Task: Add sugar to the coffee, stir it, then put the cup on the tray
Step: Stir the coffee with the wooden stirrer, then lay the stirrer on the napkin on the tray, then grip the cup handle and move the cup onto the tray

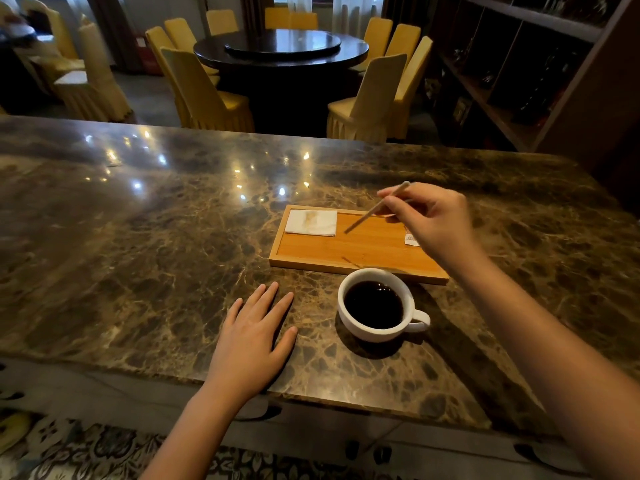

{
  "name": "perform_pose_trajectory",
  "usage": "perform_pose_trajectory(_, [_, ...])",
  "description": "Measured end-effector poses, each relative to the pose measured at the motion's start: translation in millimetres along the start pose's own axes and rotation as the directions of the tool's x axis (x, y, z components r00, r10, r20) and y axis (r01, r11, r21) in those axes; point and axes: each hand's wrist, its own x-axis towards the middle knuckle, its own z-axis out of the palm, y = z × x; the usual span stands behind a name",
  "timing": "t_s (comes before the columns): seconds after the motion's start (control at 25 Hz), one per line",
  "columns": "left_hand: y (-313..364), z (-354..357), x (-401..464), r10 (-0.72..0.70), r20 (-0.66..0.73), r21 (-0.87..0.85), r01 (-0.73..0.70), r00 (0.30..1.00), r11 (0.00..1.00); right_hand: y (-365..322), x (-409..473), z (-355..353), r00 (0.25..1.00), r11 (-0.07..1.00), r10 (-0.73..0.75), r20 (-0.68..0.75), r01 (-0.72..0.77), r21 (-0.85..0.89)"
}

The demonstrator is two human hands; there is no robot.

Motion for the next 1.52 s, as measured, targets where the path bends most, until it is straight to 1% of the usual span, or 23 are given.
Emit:
perform_pose_trajectory(0.08, [0.4, -0.1, -0.3, -0.006, 0.004, 0.002, 0.006, 1.0, 1.0, 8.7, 15.2, 17.2, 0.976, 0.968, -0.205, 0.076, 0.214, -0.133])
perform_pose_trajectory(0.16, [0.3, -0.3, -0.8, -0.011, 0.004, 0.001, 0.011, 1.0, 1.0, 14.7, 28.6, 33.1, 0.913, 0.896, -0.367, 0.178, 0.398, -0.197])
perform_pose_trajectory(0.24, [0.8, -0.7, -1.5, -0.015, 0.007, -0.001, 0.015, 1.0, 1.0, 17.3, 38.3, 48.0, 0.802, 0.78, -0.496, 0.331, 0.58, -0.236])
perform_pose_trajectory(0.32, [1.5, -1.1, -1.6, -0.019, 0.008, -0.004, 0.019, 1.0, 1.0, 25.6, 42.4, 65.3, 0.656, 0.618, -0.57, 0.494, 0.739, -0.269])
perform_pose_trajectory(0.36, [1.7, -1.3, -1.3, -0.022, 0.006, -0.006, 0.022, 1.0, 1.0, 31.5, 43.3, 72.6, 0.611, 0.57, -0.56, 0.56, 0.774, -0.274])
perform_pose_trajectory(0.4, [2.0, -1.6, -1.1, -0.024, 0.003, -0.006, 0.024, 1.0, 1.0, 35.1, 45.3, 78.0, 0.598, 0.563, -0.528, 0.603, 0.778, -0.278])
perform_pose_trajectory(0.44, [2.5, -1.7, -0.8, -0.026, 0.002, -0.005, 0.026, 1.0, 1.0, 39.7, 46.1, 81.9, 0.597, 0.587, -0.478, 0.645, 0.763, -0.271])
perform_pose_trajectory(0.48, [2.7, -1.8, -0.7, -0.027, 0.002, -0.003, 0.027, 1.0, 1.0, 41.3, 45.6, 85.5, 0.575, 0.588, -0.454, 0.681, 0.768, -0.256])
perform_pose_trajectory(0.52, [2.8, -1.7, -0.6, -0.028, 0.003, -0.003, 0.028, 1.0, 1.0, 41.0, 44.7, 88.1, 0.524, 0.54, -0.459, 0.718, 0.806, -0.243])
perform_pose_trajectory(0.56, [2.5, -1.6, -0.7, -0.03, 0.004, -0.002, 0.03, 1.0, 1.0, 43.0, 42.9, 90.0, 0.478, 0.523, -0.464, 0.746, 0.828, -0.205])
perform_pose_trajectory(0.6, [2.3, -1.7, -0.8, -0.033, 0.006, -0.003, 0.033, 0.999, 0.999, 45.3, 41.9, 91.0, 0.452, 0.501, -0.476, 0.754, 0.844, -0.189])
perform_pose_trajectory(0.76, [2.1, -1.9, -1.3, -0.037, 0.01, 0.005, 0.037, 0.999, 0.999, 50.9, 40.6, 95.7, 0.446, 0.51, -0.499, 0.743, 0.844, -0.163])
perform_pose_trajectory(0.88, [2.0, -2.3, -1.1, -0.036, 0.01, 0.005, 0.036, 0.999, 0.999, 48.7, 40.2, 92.1, 0.417, 0.492, -0.495, 0.762, 0.857, -0.149])
perform_pose_trajectory(0.92, [1.9, -2.5, -1.1, -0.035, 0.009, 0.001, 0.034, 0.999, 0.999, 45.7, 40.4, 87.2, 0.429, 0.499, -0.477, 0.767, 0.85, -0.166])
perform_pose_trajectory(0.96, [1.8, -2.6, -1.2, -0.032, 0.009, -0.004, 0.032, 0.999, 0.999, 42.4, 40.3, 79.7, 0.463, 0.518, -0.46, 0.757, 0.833, -0.195])
perform_pose_trajectory(1.0, [1.6, -2.5, -1.4, -0.03, 0.01, -0.01, 0.03, 1.0, 1.0, 38.9, 39.3, 70.4, 0.527, 0.561, -0.442, 0.725, 0.794, -0.235])
perform_pose_trajectory(1.04, [1.3, -2.2, -1.6, -0.028, 0.013, -0.011, 0.029, 1.0, 1.0, 36.1, 36.7, 59.0, 0.618, 0.636, -0.411, 0.671, 0.721, -0.275])
perform_pose_trajectory(1.12, [0.4, -1.9, -1.5, -0.028, 0.015, 0.0, 0.028, 1.0, 1.0, 30.0, 23.6, 32.1, 0.803, 0.826, -0.288, 0.522, 0.484, -0.289])
perform_pose_trajectory(1.16, [0.1, -1.5, -1.1, -0.025, 0.013, 0.002, 0.025, 1.0, 1.0, 26.3, 12.2, 18.1, 0.862, 0.896, -0.209, 0.461, 0.358, -0.263])
perform_pose_trajectory(1.2, [-0.3, -1.1, -0.9, -0.023, 0.009, 0.0, 0.023, 1.0, 1.0, 23.5, -1.6, 5.5, 0.899, 0.939, -0.134, 0.416, 0.249, -0.236])
perform_pose_trajectory(1.32, [-1.0, -0.5, -0.6, -0.01, 0.002, -0.006, 0.01, 1.0, 1.0, 19.1, -52.3, -22.2, 0.935, 0.973, 0.089, 0.344, -0.008, -0.232])
perform_pose_trajectory(1.44, [-0.8, -0.5, -0.6, 0.001, 0.0, -0.006, -0.001, 1.0, 1.0, 21.1, -95.4, -31.0, 0.911, 0.951, 0.272, 0.309, -0.207, -0.228])
perform_pose_trajectory(1.52, [-0.5, -1.5, -0.5, -0.001, 0.002, 0.003, 0.001, 1.0, 1.0, 21.4, -111.3, -26.8, 0.882, 0.937, 0.343, 0.322, -0.298, -0.18])
